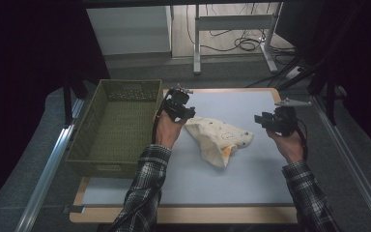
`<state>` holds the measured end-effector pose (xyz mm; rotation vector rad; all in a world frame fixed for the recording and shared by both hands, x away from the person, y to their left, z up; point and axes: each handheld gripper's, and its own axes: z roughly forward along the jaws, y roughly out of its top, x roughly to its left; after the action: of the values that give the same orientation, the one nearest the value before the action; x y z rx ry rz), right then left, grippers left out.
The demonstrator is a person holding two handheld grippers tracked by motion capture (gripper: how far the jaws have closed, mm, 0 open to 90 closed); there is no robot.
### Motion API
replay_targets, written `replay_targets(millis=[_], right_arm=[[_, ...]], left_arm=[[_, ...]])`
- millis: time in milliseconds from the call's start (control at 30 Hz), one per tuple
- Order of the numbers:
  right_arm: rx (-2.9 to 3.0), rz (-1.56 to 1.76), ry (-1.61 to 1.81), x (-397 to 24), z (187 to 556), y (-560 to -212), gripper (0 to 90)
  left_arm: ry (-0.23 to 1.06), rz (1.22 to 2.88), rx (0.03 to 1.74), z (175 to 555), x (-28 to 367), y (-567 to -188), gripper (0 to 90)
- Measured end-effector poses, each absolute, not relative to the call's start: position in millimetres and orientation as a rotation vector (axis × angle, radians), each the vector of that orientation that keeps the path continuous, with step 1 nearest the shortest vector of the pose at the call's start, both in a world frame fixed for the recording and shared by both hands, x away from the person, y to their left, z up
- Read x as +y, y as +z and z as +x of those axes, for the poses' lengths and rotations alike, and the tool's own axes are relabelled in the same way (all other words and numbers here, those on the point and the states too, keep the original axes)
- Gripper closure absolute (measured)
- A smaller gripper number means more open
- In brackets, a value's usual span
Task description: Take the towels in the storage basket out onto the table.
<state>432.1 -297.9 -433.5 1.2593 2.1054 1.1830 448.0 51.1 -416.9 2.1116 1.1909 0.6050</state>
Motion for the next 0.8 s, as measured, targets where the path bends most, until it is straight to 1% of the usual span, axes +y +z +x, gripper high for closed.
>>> replay_targets(millis=[100,233,333,433,567,800], right_arm=[[2.149,1.273,1.185,-304.7,423.7,-449.6,55.6],[2.213,1.277,1.181,-307.5,413.2,-469.7,55.3],[2.253,1.286,1.199,-306.4,404.9,-482.4,55.4],[2.293,1.273,1.203,-302.3,397.3,-493.1,57.2],[2.346,1.239,1.216,-292.4,392.3,-503.5,62.0],[2.383,1.185,1.207,-268.9,396.6,-514.8,64.6]], left_arm=[[0.528,2.085,1.153,438.8,47.4,-420.5,41.3],[0.516,2.123,1.098,427.9,40.1,-423.2,39.0],[0.486,2.114,1.091,421.2,39.4,-428.0,38.1],[0.463,2.109,1.088,416.2,38.6,-434.2,37.0],[0.398,2.074,1.092,409.0,37.0,-446.2,35.2],[0.332,2.042,1.098,395.4,33.5,-469.3,33.6]])
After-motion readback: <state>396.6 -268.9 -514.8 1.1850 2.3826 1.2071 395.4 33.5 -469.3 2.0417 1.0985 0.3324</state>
